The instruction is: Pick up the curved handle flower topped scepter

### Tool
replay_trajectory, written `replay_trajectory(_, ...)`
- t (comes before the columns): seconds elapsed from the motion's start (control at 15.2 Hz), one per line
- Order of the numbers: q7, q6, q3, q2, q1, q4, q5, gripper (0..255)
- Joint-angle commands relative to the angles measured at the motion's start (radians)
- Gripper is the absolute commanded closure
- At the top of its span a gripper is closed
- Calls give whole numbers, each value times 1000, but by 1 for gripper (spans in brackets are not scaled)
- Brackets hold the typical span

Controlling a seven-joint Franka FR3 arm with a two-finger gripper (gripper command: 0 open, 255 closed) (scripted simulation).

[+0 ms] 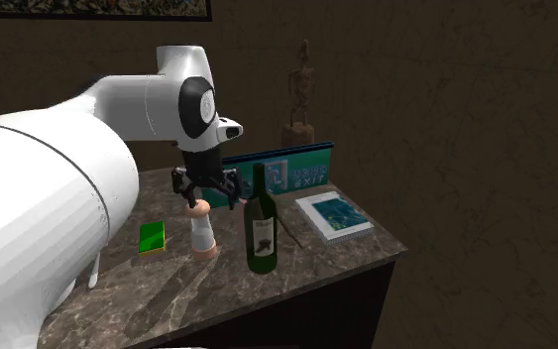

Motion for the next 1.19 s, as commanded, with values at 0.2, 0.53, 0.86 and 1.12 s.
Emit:
replay_trajectory(0.2, -105, 65, -80, 78, 7, 7, -13, 0)
replay_trajectory(0.53, -286, 164, -209, 241, 32, 55, -6, 0)
replay_trajectory(0.86, -482, 238, -330, 439, 72, 145, 51, 0)
replay_trajectory(1.12, -656, 268, -413, 622, 101, 248, 141, 0)
